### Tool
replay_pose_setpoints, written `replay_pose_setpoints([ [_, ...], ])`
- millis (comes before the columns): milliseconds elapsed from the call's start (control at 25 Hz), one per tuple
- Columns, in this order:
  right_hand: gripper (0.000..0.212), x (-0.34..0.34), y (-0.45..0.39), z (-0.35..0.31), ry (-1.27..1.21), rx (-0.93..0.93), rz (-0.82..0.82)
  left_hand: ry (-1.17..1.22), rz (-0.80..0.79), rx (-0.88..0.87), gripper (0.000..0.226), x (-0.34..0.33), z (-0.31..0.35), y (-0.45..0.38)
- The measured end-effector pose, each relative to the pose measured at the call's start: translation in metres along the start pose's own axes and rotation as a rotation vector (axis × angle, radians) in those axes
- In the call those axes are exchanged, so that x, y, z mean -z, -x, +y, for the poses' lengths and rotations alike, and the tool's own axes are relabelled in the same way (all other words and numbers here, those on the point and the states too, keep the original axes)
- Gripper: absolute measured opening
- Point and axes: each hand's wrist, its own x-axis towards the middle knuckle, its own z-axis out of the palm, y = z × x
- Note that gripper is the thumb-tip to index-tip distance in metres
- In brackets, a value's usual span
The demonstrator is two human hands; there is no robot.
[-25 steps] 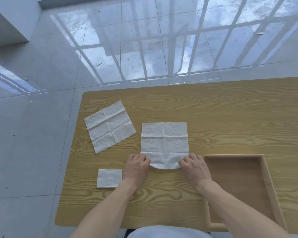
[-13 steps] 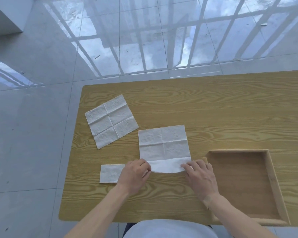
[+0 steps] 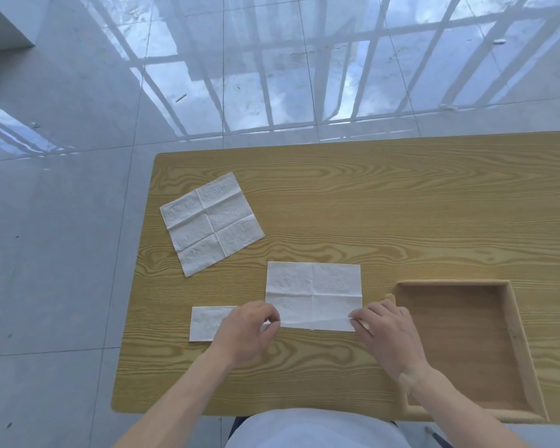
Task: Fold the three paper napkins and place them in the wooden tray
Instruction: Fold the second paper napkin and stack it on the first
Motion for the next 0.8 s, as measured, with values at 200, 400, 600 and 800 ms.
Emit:
replay_pose_setpoints([
  [200,0.003,-0.005,-0.030,-0.002,0.012,-0.107,-0.030,0.060,0.007,0.175,0.022,0.004,-0.003,-0.022],
  [400,0.007,-0.011,-0.042,0.003,0.086,-0.135,-0.082,-0.114,0.079,0.180,0.025,-0.003,-0.010,-0.034],
  [600,0.024,-0.011,-0.044,0.001,0.172,-0.067,-0.046,-0.252,0.161,0.165,0.026,-0.008,-0.016,-0.037],
  [800,0.016,-0.012,-0.045,-0.003,0.239,-0.019,-0.070,-0.360,0.115,0.025,0.033,-0.008,-0.013,-0.045],
])
